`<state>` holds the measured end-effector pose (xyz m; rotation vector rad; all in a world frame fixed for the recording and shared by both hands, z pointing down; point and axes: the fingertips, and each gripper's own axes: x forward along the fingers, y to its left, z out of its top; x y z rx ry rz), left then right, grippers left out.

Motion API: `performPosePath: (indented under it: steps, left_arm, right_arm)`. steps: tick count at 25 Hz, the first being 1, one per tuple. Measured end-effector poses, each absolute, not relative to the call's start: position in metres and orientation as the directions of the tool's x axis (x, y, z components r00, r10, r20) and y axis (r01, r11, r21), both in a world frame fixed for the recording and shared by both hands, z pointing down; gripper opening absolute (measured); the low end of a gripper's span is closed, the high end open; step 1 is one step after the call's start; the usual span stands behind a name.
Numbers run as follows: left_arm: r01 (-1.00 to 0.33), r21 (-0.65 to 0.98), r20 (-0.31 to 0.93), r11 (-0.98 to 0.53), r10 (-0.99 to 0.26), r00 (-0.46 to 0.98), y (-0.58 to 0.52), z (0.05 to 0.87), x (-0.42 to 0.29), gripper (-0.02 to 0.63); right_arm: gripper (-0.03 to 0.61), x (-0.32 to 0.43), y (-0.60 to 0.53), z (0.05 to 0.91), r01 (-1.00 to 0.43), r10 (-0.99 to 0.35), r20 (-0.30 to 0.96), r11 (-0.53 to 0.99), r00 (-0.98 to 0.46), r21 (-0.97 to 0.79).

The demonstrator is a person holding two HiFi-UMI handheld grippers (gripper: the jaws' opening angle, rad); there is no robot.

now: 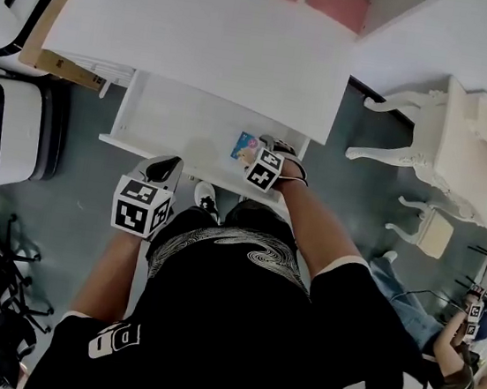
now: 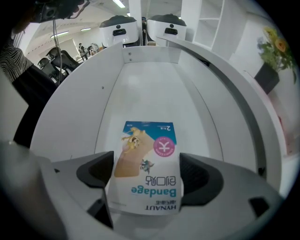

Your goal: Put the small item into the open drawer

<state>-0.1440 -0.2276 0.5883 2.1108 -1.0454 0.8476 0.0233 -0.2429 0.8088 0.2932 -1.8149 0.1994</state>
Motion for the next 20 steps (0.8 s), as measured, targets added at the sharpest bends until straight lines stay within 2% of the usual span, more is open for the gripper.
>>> performPosePath:
  steps: [10, 20]
  left_arm:
    - [-0.844, 0.248, 0.767, -0.476, -0.435, 0.471, -0.229, 0.590, -0.138, 0.015]
    - [-0.847, 0.249, 0.766, -0.470, -0.439, 0.469, -0.229, 0.589, -0.139, 0.015]
  right_arm:
    - [0.426, 0.032, -0.245, 0.824, -0.220, -0.072, 0.983, 0.975, -0.169, 0.034]
    - [0.426, 0.032, -0.247, 0.826, -0.229, -0.068, 0.985, 0.973, -0.159, 0.030]
